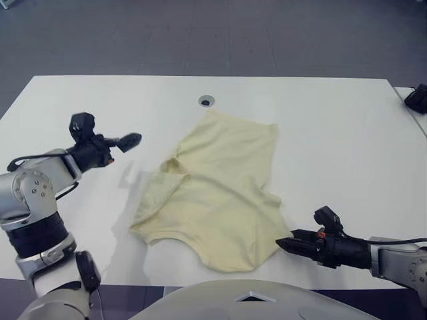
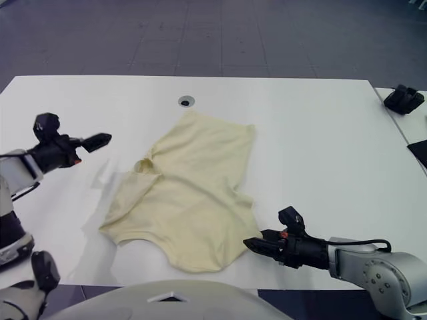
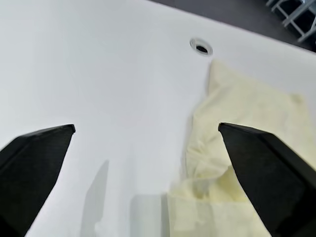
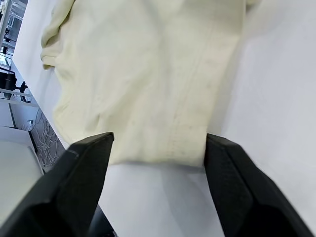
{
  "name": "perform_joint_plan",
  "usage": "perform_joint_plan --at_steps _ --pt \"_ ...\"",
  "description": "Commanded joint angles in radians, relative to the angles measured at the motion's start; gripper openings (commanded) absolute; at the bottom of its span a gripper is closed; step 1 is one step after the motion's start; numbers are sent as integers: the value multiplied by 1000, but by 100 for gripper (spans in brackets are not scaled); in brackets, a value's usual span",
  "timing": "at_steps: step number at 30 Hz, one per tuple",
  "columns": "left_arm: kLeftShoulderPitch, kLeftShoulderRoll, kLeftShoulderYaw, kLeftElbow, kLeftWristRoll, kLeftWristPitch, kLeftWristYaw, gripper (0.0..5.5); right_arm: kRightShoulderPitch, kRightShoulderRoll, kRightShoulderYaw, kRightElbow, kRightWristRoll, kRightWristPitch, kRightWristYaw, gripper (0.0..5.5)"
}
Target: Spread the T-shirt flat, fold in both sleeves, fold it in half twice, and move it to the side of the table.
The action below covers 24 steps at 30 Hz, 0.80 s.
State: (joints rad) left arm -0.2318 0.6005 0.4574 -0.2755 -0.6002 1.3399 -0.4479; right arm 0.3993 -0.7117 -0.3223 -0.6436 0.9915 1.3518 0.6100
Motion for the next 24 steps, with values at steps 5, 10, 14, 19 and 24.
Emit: perform_joint_plan --at_steps 5,10,14,19,24 --pt "141 150 -132 12 -42 -143 -259 540 -7 1 -4 -7 24 16 -44 168" --pt "118 164 -247 77 -15 -227 -320 495 -9 -1 -8 -13 42 16 -58 99" --pt "131 179 -300 121 30 -283 -329 424 -35 -13 -1 -4 53 16 -61 31" --pt "132 172 -339 159 35 -295 -344 339 -38 -14 -4 -7 62 15 -68 0" --pt "134 163 -375 186 38 -306 -352 257 -30 -13 -24 -27 88 16 -79 0"
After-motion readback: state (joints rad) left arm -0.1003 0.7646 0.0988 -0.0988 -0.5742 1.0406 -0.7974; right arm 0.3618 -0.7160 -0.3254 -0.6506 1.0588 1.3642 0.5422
